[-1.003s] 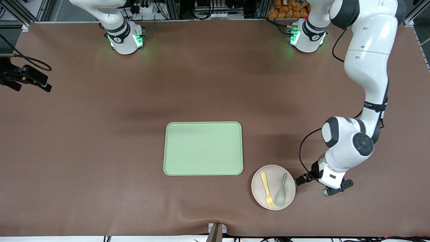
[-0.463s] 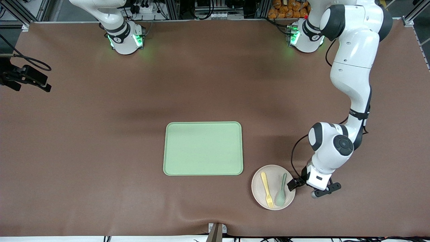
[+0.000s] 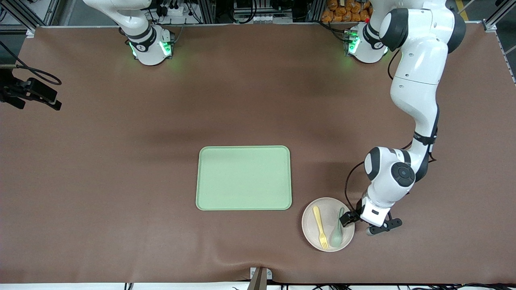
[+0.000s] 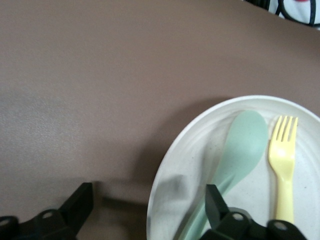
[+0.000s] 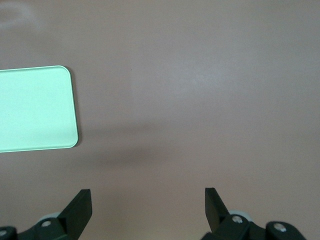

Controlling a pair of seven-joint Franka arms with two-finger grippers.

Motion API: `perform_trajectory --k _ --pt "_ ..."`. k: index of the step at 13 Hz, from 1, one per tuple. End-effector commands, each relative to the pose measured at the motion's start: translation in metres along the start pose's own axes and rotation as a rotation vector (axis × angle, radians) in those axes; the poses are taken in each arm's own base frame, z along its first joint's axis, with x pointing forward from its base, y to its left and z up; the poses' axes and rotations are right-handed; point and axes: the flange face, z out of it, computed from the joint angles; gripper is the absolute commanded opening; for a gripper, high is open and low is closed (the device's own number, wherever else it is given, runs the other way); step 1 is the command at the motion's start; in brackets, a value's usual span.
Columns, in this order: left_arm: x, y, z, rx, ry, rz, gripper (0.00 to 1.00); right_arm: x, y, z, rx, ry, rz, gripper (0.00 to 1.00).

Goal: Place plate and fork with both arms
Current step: 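Close the left gripper on the plate rim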

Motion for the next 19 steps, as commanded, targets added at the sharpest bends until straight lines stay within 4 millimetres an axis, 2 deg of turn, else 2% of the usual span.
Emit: perform_trajectory --k 1,2,3,8,11,13,17,19 --pt "0.002 0.006 0.003 0.007 0.023 0.021 0.42 -0.002 0.000 -0.003 0.015 0.002 0.003 1.00" --pt "0.002 0.006 0.002 0.006 0.023 0.015 0.12 -0.002 0.001 -0.003 0.015 0.002 0.005 1.00" --pt "0.002 0.006 0.002 0.007 0.023 0.018 0.00 -0.002 0.001 -0.004 0.015 0.004 0.005 1.00" --pt "0.009 0.004 -0.009 0.021 0.041 0.081 0.00 -0.002 0.002 -0.003 0.015 0.002 0.006 1.00" --pt "0.008 0.011 -0.021 0.012 0.041 0.110 0.00 -0.002 0.002 -0.003 0.015 0.002 0.006 1.00" --pt "0.005 0.023 -0.046 -0.018 0.037 0.113 0.00 -0.002 -0.001 -0.003 0.015 0.001 0.000 1.00" --pt "0.012 0.038 -0.115 -0.119 0.051 0.062 0.00 -0.002 0.001 -0.003 0.015 0.001 0.005 1.00" --pt "0.011 0.044 -0.143 -0.163 0.044 0.029 0.00 -0.002 0.001 -0.003 0.015 0.001 0.005 1.00"
